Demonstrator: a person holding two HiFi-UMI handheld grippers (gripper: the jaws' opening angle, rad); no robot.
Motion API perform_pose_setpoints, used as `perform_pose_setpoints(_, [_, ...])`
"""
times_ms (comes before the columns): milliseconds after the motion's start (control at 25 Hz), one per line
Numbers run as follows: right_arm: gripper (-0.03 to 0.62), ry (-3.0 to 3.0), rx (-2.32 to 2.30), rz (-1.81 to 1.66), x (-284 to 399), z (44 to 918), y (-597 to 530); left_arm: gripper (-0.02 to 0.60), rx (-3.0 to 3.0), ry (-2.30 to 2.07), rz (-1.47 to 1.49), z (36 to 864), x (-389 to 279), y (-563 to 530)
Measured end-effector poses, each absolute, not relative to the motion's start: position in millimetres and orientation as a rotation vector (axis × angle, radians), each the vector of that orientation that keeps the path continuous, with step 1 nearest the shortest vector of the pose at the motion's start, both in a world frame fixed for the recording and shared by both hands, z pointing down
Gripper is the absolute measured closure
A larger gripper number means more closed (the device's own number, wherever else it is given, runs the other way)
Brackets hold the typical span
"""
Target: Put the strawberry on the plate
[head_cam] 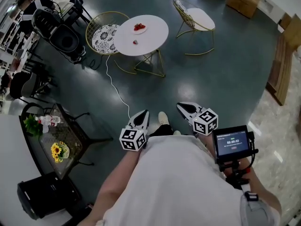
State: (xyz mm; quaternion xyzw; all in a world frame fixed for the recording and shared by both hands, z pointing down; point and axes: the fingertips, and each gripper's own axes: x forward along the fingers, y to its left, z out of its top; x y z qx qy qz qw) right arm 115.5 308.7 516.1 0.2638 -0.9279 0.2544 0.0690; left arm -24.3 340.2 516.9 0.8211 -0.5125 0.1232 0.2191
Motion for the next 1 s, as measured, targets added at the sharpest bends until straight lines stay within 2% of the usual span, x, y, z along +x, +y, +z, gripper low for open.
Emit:
perform_pose_setpoints(440, [0.588, -2.731, 0.874, 0.791, 124.7, 516.4, 293.7, 0.575, 2.31, -1.312, 0.344, 519.1, -12.4, 312.3])
perform_pose_setpoints(1000, [0.588, -2.707, 0.907, 0.815, 120.6, 521.4, 181.2, 0.575, 2.303, -1.283, 0.352, 526.6, -20.6, 195.6])
